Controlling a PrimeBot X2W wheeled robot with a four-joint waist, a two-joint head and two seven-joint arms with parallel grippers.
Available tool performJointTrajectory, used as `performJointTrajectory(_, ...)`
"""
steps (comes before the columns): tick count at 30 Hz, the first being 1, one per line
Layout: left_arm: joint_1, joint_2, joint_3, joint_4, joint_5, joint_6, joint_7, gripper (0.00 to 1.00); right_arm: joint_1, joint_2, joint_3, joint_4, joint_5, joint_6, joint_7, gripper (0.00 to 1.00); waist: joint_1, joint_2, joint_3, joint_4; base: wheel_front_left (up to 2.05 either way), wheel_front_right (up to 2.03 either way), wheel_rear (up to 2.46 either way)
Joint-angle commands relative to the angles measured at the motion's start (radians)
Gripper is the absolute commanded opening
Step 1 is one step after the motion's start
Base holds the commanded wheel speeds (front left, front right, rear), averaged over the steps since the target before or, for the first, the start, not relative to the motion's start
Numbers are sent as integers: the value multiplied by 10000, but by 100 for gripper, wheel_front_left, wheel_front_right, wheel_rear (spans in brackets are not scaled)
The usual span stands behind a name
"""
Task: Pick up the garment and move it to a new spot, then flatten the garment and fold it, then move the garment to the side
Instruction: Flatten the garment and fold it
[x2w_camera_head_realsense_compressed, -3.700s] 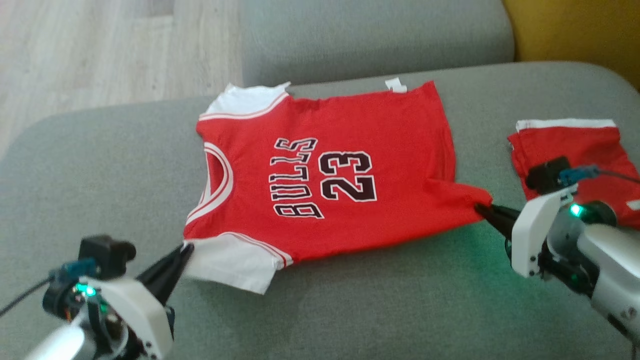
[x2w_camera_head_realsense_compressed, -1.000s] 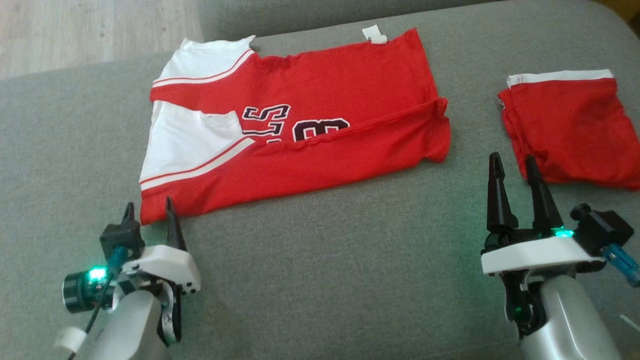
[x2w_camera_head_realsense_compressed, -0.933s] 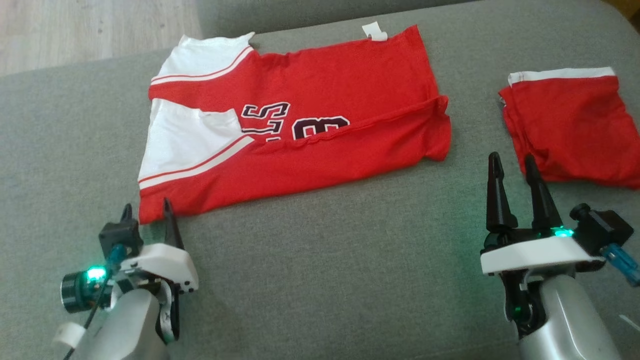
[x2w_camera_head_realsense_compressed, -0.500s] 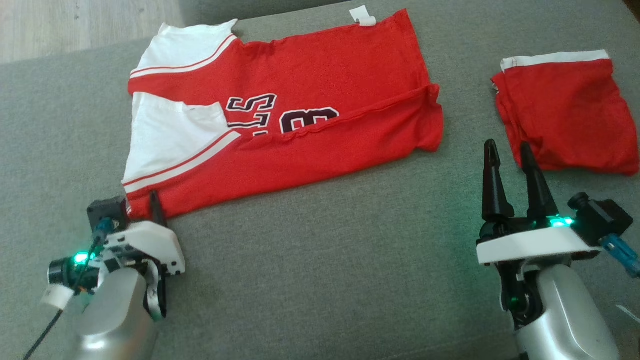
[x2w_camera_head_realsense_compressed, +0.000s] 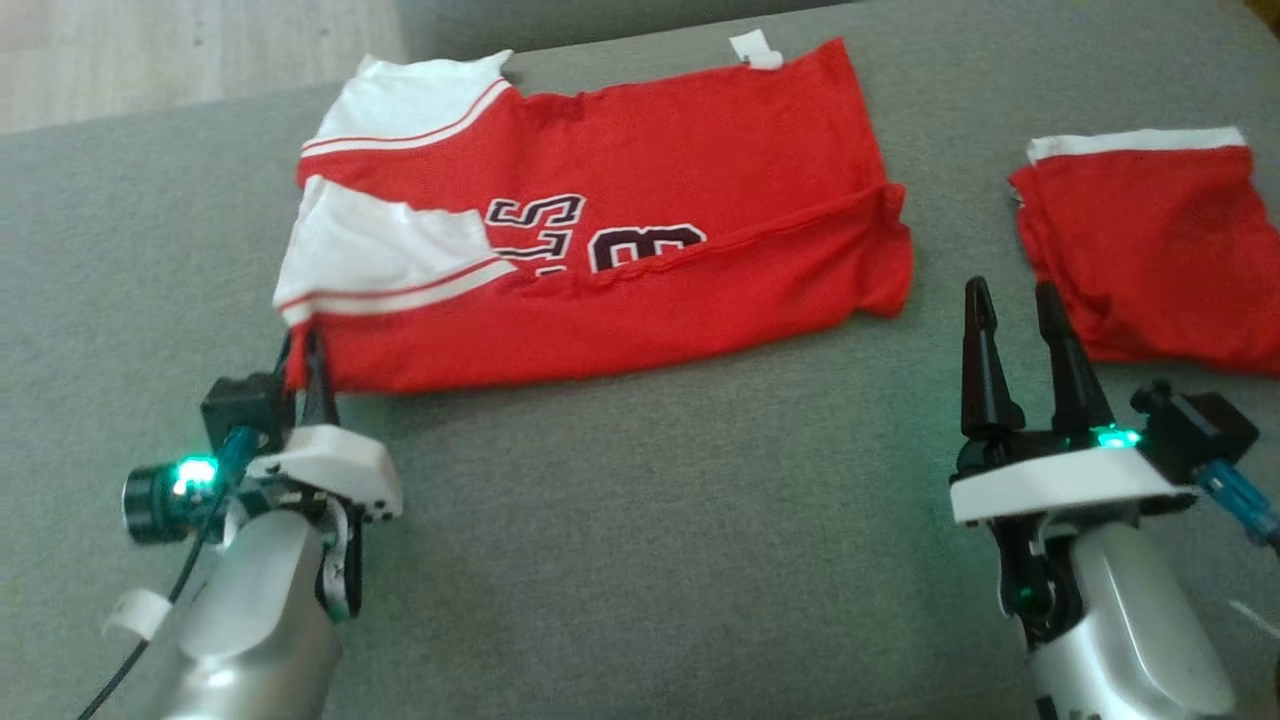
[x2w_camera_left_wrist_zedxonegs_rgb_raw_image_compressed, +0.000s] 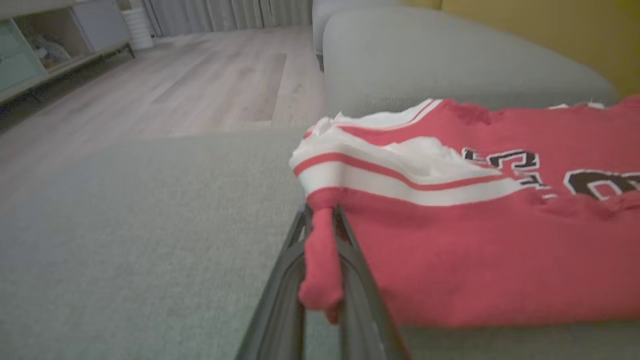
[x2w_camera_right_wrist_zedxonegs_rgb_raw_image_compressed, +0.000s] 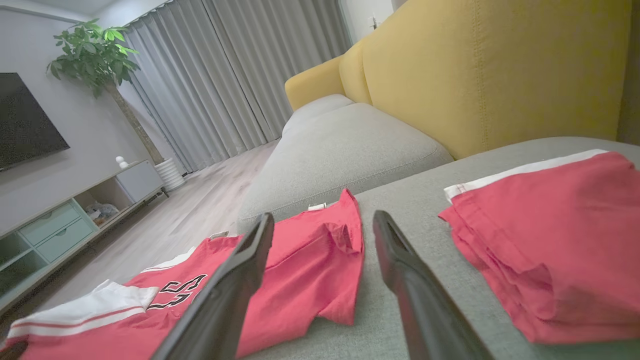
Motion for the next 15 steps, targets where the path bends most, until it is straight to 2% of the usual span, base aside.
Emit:
performJointTrajectory(1, -385, 209, 246, -429, 113, 82, -208, 0, -488, 5, 253, -239, -90, -7, -105, 100, 0, 0, -45, 144, 0, 0, 0)
performJointTrajectory(6, -548, 171, 56, -1688, 381, 56, -680, 0, -1614, 5, -35, 1350, -659, -7, 696, 100, 0, 0, 72, 595, 0, 0, 0)
performJointTrajectory(11, -553, 106, -216, -2234, 541, -35, -735, 0, -2666, 5, -846, 2963, -1342, -7, 1809, 100, 0, 0, 241, 865, 0, 0, 0)
performJointTrajectory(15, -570, 43, -403, -2429, 612, -46, -697, 0, -3284, 5, -948, 4201, -1553, -7, 2362, 100, 0, 0, 345, 1027, 0, 0, 0)
